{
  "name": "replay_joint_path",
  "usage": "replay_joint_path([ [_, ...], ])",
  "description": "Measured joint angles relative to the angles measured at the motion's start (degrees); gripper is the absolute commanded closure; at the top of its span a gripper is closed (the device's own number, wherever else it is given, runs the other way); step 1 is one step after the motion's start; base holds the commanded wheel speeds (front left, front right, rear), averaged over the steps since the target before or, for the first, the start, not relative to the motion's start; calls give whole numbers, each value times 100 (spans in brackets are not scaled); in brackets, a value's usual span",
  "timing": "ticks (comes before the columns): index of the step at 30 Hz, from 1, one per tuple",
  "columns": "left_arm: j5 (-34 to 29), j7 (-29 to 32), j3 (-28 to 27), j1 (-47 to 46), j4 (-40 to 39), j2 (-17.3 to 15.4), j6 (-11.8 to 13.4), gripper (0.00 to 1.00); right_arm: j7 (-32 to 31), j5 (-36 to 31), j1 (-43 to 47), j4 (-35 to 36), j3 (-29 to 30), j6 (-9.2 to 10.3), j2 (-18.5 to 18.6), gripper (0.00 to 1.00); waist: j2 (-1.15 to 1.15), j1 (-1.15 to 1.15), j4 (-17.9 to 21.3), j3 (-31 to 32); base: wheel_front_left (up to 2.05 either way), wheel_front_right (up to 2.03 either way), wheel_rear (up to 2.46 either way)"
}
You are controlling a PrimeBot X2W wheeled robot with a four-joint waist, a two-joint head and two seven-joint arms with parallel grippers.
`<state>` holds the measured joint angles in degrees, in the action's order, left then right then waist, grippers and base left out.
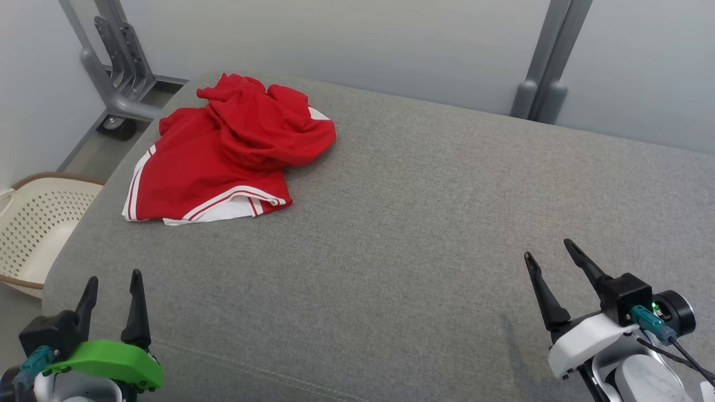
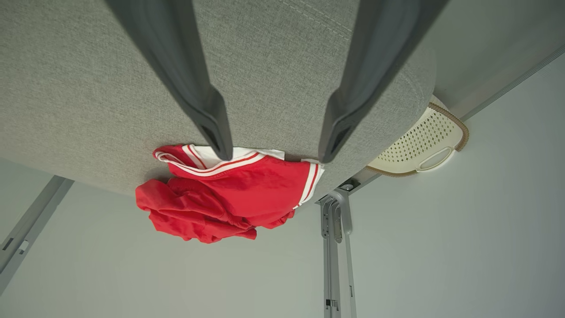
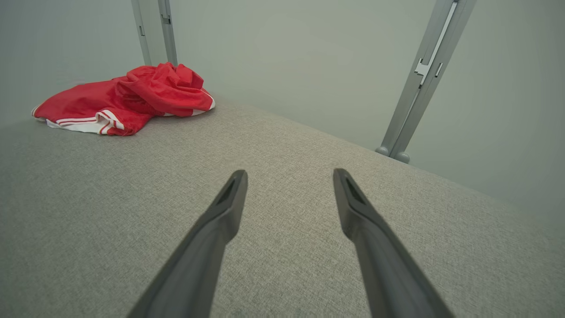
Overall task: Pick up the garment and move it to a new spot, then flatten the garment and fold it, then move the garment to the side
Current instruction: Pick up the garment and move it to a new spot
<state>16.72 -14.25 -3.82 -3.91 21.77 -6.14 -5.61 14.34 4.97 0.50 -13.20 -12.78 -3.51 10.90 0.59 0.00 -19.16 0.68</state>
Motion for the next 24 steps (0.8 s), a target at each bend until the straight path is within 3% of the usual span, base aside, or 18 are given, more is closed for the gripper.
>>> replay_joint_path([
  [5,279,18,9,-344,299,22,-20,0,0,-143,-14,93,-1,-2,86,0,0,0,66,-243,0,0,0],
  [9,658,480,44,-1127,416,161,-67,0,0,-240,-176,177,-64,-51,204,0,0,0,120,-500,0,0,0],
  [18,760,1792,330,-2811,794,178,-67,0,8,-508,-534,446,-388,-129,244,0,0,0,276,-1142,0,0,0],
  [24,886,2194,23,-3618,1036,100,79,0,8,-576,-751,579,-549,-152,209,0,0,0,467,-1573,0,0,0],
])
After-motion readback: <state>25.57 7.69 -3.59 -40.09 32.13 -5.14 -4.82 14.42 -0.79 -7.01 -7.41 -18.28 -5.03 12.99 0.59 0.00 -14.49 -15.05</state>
